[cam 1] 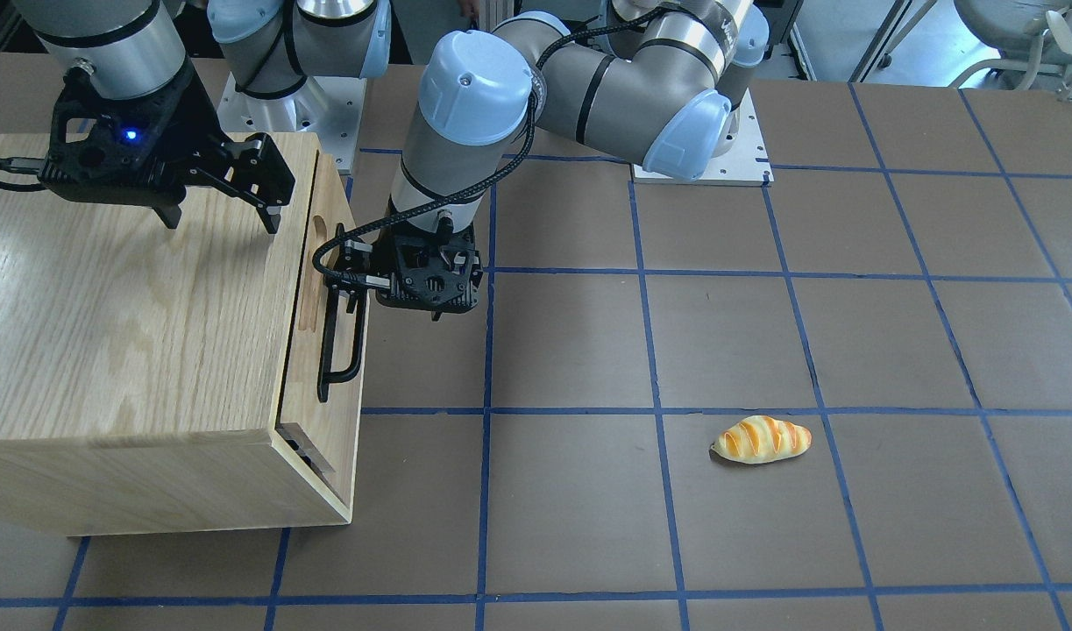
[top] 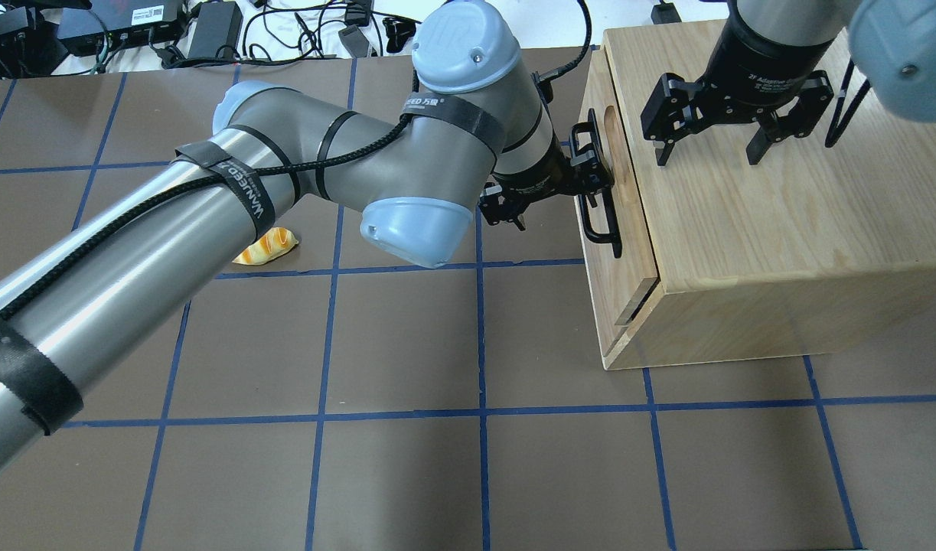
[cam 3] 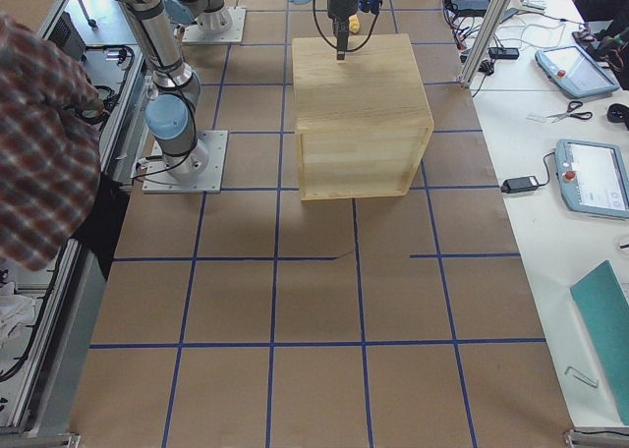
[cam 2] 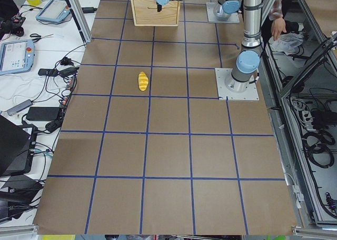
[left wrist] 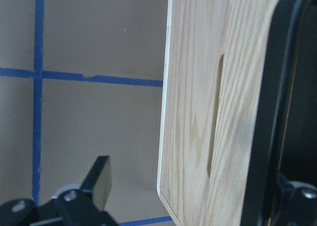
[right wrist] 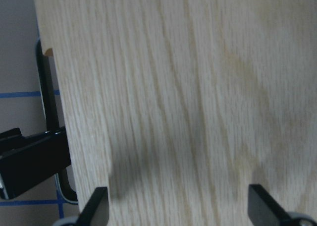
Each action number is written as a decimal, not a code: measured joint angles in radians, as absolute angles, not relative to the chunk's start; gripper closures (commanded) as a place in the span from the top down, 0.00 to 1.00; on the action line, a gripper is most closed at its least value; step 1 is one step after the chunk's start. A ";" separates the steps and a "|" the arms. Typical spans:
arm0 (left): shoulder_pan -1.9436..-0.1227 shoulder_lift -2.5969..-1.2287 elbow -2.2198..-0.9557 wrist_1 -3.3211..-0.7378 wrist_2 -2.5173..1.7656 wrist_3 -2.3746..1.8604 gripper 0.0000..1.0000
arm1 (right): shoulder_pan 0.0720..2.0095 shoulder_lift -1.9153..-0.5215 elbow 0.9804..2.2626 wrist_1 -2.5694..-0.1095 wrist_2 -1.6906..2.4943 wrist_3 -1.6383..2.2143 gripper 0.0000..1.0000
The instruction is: Open upper drawer
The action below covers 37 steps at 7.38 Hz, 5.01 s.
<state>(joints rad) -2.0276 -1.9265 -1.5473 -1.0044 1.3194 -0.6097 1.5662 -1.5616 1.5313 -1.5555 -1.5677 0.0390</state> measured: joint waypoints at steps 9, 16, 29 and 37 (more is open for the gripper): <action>-1.966 -1.889 -1.549 -1.080 1.340 -0.518 1.00 | 1.566 -1.562 1.532 -1.555 -1.566 0.041 1.00; -1.901 -1.858 -1.553 -1.145 1.353 -0.431 1.00 | 1.566 -1.562 1.531 -1.555 -1.566 0.044 1.00; -1.797 -1.828 -1.562 -1.202 1.381 -0.318 1.00 | 1.566 -1.562 1.531 -1.557 -1.566 0.044 1.00; -1.787 -1.746 -1.498 -1.363 1.390 -0.317 1.00 | 1.566 -1.562 1.531 -1.557 -1.566 0.045 1.00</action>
